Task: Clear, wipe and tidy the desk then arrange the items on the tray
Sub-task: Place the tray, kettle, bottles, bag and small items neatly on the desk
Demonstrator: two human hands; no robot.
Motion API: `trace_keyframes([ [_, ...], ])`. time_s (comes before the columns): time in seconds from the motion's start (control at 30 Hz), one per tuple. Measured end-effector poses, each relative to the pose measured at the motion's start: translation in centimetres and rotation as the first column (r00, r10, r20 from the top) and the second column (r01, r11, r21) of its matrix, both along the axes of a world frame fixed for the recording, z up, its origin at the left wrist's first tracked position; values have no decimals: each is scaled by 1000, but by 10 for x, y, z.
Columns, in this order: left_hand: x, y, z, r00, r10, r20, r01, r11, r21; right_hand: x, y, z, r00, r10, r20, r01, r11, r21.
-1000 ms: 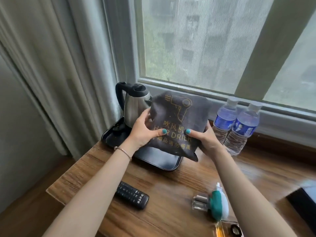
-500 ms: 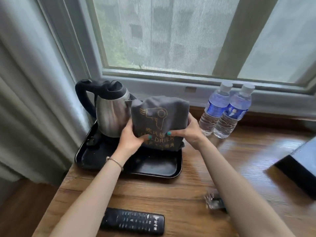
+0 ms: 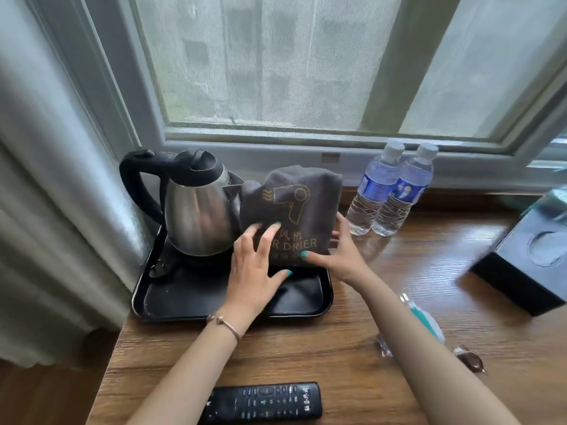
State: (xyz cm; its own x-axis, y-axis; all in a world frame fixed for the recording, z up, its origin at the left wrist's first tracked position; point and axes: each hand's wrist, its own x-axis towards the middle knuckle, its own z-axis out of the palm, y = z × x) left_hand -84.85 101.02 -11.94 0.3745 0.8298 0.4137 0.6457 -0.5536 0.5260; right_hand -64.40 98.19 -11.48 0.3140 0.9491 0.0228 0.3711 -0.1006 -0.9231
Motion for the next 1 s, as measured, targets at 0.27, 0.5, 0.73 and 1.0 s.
trace_keyframes([
  [0.27, 0, -1, 12, 997, -40, -71, 25, 979, -201, -14, -15, 10, 998, -57, 11, 58, 995, -80],
  [0.5, -20, -14, 60, 773, -549, -318, 190, 678, -710, -14, -86, 60, 930, 278, 240, -63, 764, -642],
  [0.73, 34, -21, 107, 588, -703, -400, 322, 657, -681, -8, -127, 106, 918, 275, 285, 28, 674, -738],
  [1.0, 88, -17, 135, 555, -714, -427, 353, 666, -657, 41, -127, 137, 883, 296, 364, 69, 686, -725],
])
